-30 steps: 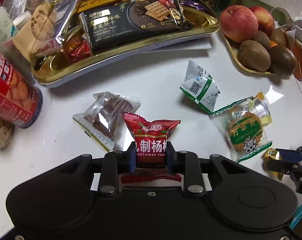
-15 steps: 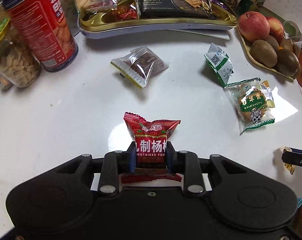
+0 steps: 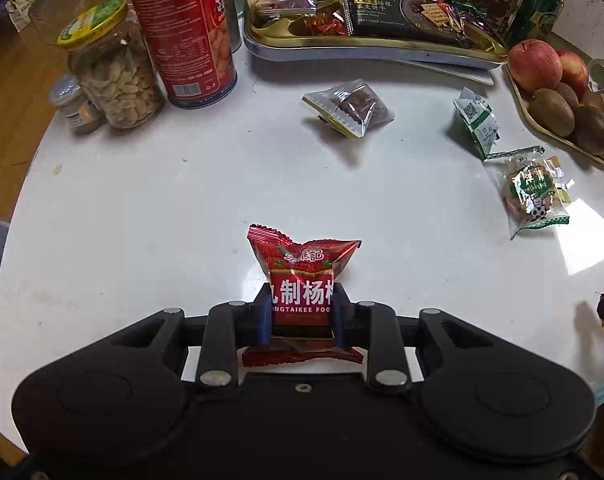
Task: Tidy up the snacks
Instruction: 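Carry the red packet and gold candy in both grippers to the gold tray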
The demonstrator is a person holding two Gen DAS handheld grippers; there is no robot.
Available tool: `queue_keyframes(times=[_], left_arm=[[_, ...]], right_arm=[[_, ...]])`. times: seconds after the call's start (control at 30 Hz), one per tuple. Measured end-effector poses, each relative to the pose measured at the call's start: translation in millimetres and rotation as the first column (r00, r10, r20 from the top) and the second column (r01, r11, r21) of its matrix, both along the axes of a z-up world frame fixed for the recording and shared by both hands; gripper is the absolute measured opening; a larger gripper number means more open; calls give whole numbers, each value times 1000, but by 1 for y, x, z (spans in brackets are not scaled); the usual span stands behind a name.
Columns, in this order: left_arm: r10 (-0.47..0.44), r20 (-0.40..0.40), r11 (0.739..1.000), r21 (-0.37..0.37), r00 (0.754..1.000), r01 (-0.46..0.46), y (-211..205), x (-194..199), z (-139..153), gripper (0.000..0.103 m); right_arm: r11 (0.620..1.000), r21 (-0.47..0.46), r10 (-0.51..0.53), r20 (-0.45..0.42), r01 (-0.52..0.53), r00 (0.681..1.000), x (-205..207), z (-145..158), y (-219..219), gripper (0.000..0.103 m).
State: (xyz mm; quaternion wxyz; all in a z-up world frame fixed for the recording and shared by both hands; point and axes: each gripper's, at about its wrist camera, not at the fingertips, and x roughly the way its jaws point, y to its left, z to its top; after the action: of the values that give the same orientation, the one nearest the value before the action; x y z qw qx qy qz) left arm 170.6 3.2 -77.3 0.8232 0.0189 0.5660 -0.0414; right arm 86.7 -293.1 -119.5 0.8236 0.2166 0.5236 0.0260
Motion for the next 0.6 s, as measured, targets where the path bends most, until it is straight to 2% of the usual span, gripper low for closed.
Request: queue_keyframes(times=[0.37, 0.6], left_arm=[[60, 56, 998, 25, 997, -62, 19, -28, 22, 36], [66, 84, 997, 26, 994, -69, 23, -46, 30, 36]], right_arm=[[1000, 3, -16, 36, 15, 999, -23, 18, 3, 24], [1000, 8, -23, 61, 23, 998, -39, 28, 4, 24]])
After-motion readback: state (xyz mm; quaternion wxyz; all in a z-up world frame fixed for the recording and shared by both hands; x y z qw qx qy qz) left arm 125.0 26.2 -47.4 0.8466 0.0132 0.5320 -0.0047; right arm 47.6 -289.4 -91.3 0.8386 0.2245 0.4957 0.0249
